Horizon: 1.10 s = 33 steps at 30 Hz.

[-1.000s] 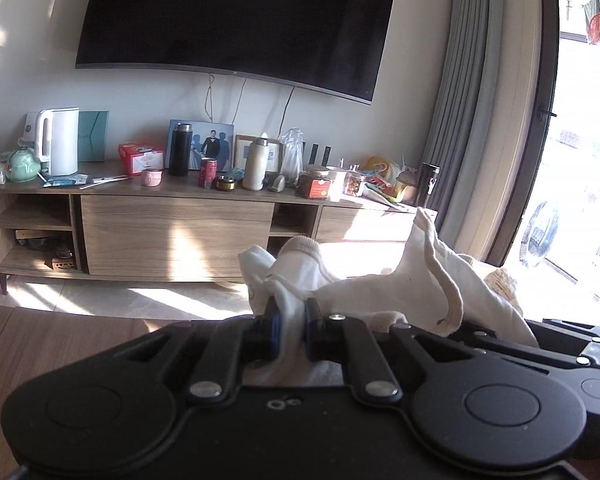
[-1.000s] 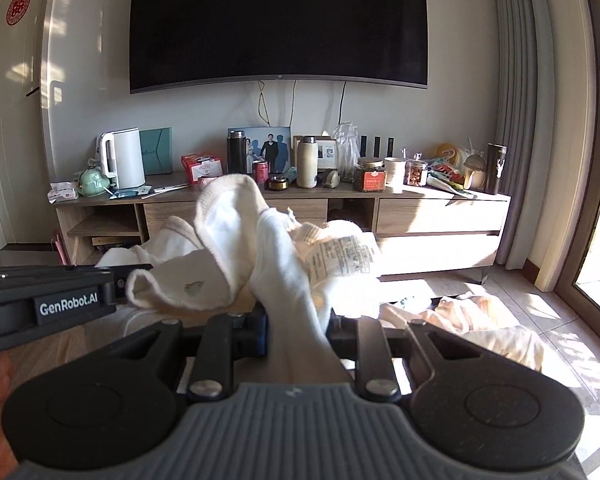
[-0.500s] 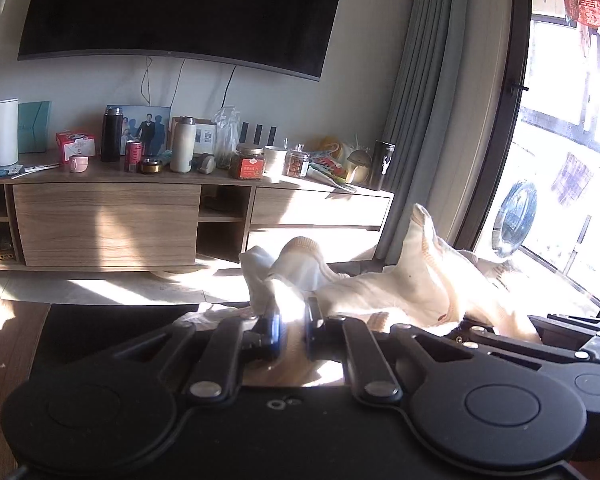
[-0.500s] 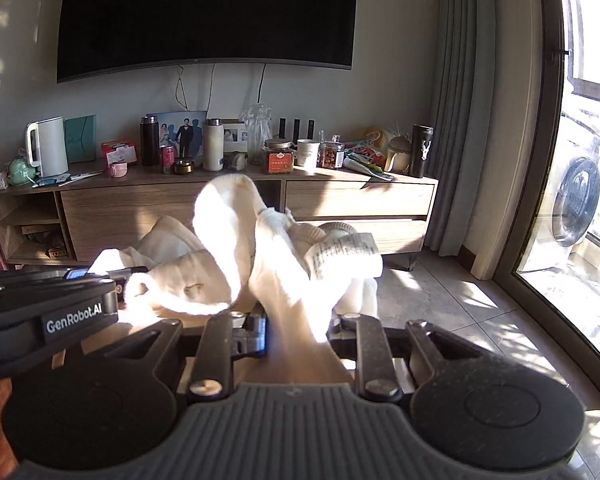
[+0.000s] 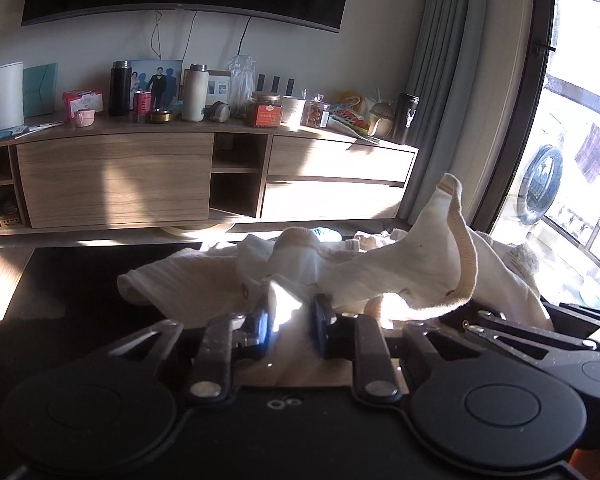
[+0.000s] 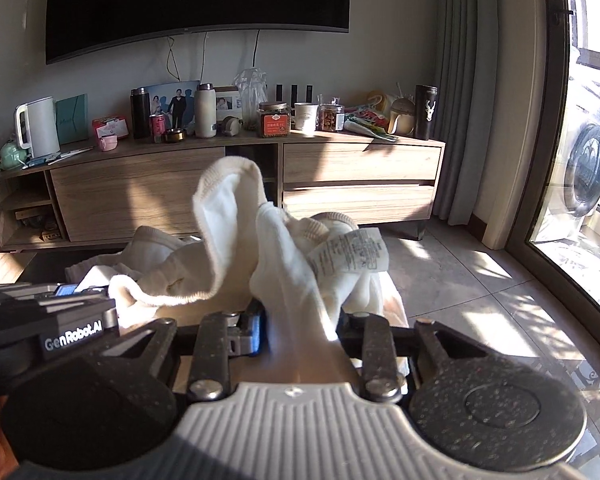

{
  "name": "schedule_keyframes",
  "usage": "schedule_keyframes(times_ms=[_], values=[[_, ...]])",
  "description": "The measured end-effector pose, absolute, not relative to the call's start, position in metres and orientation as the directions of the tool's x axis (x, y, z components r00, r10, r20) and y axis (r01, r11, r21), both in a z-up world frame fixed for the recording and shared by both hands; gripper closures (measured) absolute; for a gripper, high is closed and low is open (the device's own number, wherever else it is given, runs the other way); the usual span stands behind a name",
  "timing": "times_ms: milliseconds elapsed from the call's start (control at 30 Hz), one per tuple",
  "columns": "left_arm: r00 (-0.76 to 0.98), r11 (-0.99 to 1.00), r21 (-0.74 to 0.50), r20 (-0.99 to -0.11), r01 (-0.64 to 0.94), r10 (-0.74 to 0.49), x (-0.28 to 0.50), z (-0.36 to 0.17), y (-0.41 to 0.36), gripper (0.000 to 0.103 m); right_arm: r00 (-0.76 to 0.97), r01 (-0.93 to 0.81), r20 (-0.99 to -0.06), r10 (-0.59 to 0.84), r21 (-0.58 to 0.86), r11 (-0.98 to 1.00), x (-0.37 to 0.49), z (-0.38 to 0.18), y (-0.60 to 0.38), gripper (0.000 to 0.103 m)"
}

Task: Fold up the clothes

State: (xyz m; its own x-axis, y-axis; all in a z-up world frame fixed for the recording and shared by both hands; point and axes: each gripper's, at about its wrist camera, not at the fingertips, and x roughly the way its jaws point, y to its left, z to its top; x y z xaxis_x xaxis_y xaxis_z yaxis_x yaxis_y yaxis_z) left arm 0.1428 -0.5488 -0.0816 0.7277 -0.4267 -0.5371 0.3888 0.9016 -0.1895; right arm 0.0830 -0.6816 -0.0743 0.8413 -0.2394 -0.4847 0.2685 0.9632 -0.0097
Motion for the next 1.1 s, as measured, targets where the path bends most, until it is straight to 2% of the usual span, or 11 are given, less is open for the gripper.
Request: schedule_keyframes(times_ms=[67, 133, 300, 400, 500, 567, 667, 767, 833, 1100], values=[[0.73, 0.911, -0.226, -0.546, 0.344, -0.411, 0.151, -0.081, -0.54, 0.023, 0.838, 0.31, -0.47, -0.276, -0.005, 0.951, 0.081, -0.071, -0.682, 0.023], [0.712, 0.908, -0.237, -0.564, 0.346, -0.419, 0.158, -0.077, -0.532, 0.018, 0.857, 0.347, -0.409, -0.315, 0.004, 0.938, 0.072, -0.062, -0.683, 0.0], [0.744, 0.908, -0.222, -0.521, 0.356, -0.419, 0.15, -0.047, -0.501, 0.011, 0.89, 0.369, -0.297, -0.347, 0.02, 0.929, 0.043, -0.031, -0.681, 0.0], [0.77, 0.909, -0.218, -0.483, 0.356, -0.417, 0.139, -0.025, -0.473, 0.011, 0.887, 0.403, -0.243, -0.392, -0.006, 0.915, 0.023, -0.013, -0.664, 0.0], [0.778, 0.902, -0.179, -0.457, 0.394, -0.431, 0.122, -0.005, -0.447, 0.011, 0.903, 0.382, -0.211, -0.375, -0.006, 0.924, 0.003, 0.003, -0.634, 0.0], [0.777, 0.899, -0.136, -0.46, 0.416, -0.429, 0.104, 0.007, -0.417, 0.011, 0.905, 0.375, -0.22, -0.363, 0.013, 0.927, -0.007, 0.012, -0.605, 0.0], [0.79, 0.906, -0.079, -0.463, 0.416, -0.402, 0.081, 0.015, -0.376, 0.011, 0.89, 0.377, -0.297, -0.346, 0.054, 0.925, -0.008, 0.017, -0.56, 0.0], [0.812, 0.933, 0.003, -0.493, 0.361, -0.312, 0.058, 0.016, -0.32, 0.011, 0.853, 0.384, -0.401, -0.333, 0.052, 0.922, 0.002, 0.015, -0.509, 0.0], [0.827, 0.951, 0.061, -0.513, 0.304, -0.232, 0.047, 0.016, -0.28, 0.011, 0.852, 0.37, -0.426, -0.305, 0.076, 0.926, 0.003, 0.016, -0.474, 0.0], [0.857, 0.992, 0.032, -0.508, 0.121, -0.088, 0.017, 0.028, -0.122, 0.011, 0.901, 0.207, -0.419, -0.109, 0.195, 0.959, -0.024, 0.017, -0.349, 0.0]])
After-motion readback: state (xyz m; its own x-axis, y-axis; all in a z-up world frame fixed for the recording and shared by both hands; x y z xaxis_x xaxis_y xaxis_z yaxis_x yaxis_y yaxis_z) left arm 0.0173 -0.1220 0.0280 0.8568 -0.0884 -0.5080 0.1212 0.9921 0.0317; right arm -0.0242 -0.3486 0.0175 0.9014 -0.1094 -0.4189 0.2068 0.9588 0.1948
